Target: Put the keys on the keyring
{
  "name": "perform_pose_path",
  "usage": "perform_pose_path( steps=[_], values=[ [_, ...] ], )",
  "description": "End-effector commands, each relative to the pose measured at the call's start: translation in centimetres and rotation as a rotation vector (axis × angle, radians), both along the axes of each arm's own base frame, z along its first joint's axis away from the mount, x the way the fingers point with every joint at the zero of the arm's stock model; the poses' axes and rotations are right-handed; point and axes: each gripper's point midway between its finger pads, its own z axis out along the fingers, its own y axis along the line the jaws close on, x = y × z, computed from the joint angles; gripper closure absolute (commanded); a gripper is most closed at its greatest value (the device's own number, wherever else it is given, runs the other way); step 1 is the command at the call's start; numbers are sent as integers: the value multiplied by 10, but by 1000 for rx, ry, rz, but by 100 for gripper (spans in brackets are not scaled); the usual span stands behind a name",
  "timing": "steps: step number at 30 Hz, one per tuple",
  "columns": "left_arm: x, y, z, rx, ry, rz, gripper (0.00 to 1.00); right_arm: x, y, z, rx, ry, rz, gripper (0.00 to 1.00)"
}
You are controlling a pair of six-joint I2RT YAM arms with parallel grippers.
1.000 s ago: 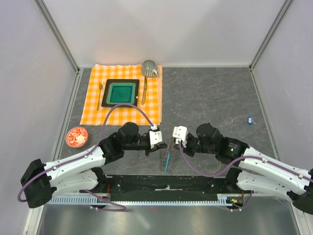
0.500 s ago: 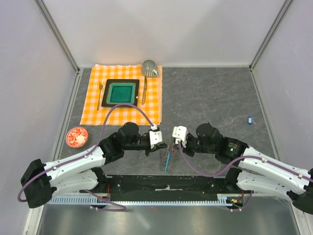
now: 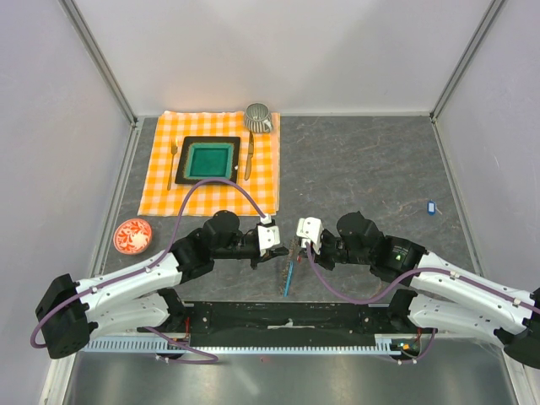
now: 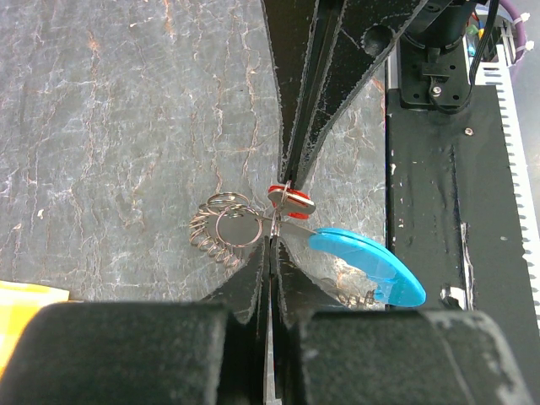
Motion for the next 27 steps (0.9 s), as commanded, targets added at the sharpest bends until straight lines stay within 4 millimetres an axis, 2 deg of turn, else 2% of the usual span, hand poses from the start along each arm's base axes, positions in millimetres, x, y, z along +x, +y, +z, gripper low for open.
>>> perform_pose_path(
  steps=[1, 27],
  values=[
    [-1, -9, 24, -61, -49, -37, 98, 2, 9, 17, 54, -30, 14, 100],
    [-4, -10, 25, -66, -45, -58, 98, 1, 11, 18, 65, -25, 20, 100]
  ],
)
